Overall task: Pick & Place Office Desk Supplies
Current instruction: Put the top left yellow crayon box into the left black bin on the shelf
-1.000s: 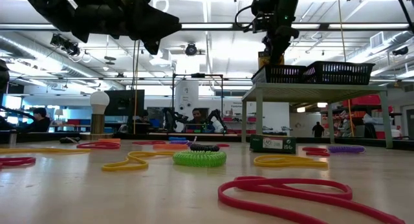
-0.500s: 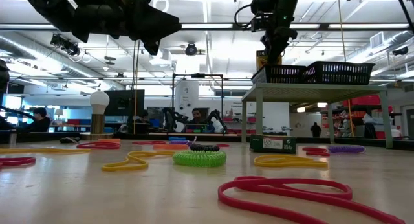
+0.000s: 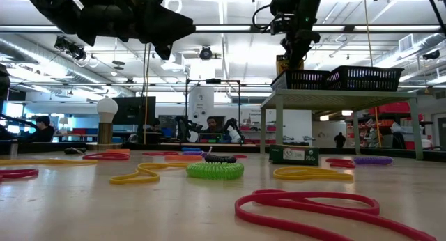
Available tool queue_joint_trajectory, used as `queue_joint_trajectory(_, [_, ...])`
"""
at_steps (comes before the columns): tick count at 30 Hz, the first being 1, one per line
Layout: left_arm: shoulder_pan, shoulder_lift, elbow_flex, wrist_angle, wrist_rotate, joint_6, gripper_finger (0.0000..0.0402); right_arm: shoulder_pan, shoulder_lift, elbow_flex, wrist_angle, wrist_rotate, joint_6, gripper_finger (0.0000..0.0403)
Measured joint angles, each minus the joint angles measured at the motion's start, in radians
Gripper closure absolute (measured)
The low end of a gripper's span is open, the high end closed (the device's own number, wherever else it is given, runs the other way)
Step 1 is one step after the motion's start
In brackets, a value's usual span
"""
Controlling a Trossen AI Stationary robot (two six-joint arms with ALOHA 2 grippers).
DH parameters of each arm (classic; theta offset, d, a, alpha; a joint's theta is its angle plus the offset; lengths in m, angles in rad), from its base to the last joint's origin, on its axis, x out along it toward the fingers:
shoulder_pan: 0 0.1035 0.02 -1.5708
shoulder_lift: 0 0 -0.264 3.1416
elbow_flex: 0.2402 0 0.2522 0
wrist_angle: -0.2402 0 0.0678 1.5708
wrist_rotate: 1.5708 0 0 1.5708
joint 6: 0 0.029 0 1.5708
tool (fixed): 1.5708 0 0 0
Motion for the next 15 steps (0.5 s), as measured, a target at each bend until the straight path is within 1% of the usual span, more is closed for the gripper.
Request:
queue_joint_trajectory(8, [0.0,0.0,0.0,0.0,0.0,-0.004,0.0314,0.0,0.0,0.001,0.004,0.003,0.005,0.0236])
queue_joint_trajectory(15, [0.0,0.0,0.0,0.0,0.0,-0.005,0.0314,0.001,0.0,0.001,0.027,0.045,0.005,0.0219])
